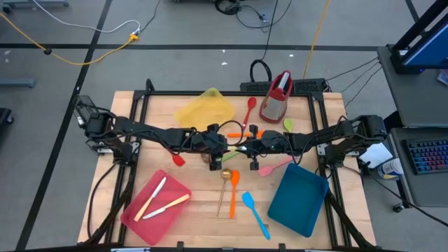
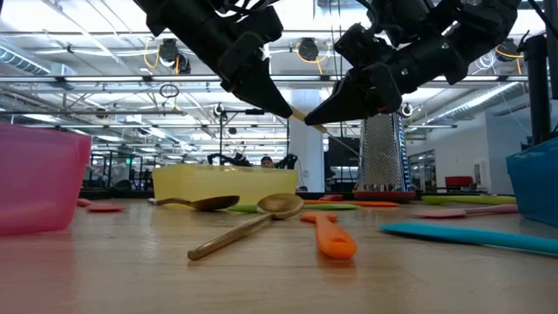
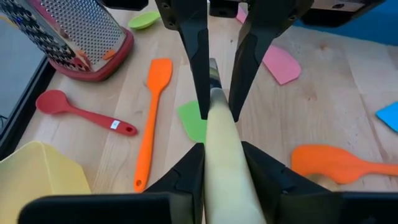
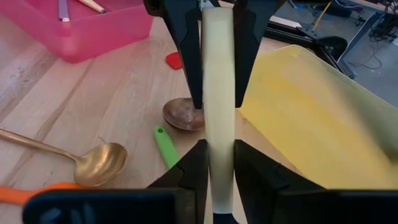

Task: Pick & Place Kitchen Items
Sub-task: Put the yellow table knife into the pink bin

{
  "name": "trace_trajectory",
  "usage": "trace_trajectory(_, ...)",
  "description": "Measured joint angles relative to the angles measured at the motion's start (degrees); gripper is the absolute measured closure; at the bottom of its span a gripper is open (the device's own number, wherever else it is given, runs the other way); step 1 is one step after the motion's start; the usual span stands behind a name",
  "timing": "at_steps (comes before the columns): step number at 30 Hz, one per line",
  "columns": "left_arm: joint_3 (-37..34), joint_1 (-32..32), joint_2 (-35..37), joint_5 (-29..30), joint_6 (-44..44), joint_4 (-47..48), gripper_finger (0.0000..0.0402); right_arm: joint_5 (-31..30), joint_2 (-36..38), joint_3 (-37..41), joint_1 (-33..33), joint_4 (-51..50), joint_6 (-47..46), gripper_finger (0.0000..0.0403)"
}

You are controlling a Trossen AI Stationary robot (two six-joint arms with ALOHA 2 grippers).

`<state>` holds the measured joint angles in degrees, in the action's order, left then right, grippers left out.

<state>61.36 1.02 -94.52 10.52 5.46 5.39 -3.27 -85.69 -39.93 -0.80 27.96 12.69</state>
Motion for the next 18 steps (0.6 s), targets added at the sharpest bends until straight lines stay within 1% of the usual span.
trace_trajectory(5, 0.0, 0.2, 0.0, 0.1, -1.9, -0.1, 0.0321, 0.2, 0.0, 0.0, 0.0, 0.6, -1.6, 0.0320)
trace_trajectory(13, 0.0, 1.4, 0.0, 0.5, -5.8, 1.6, 0.0313, 0.3, 0.0, 0.0, 0.1, 0.7, -2.5, 0.0277)
trace_trajectory(18, 0.0, 2.8, 0.0, 3.4, -10.8, 4.9, 0.0320, 0.3, 0.0, 0.0, 0.2, 1.1, -2.6, 0.0262)
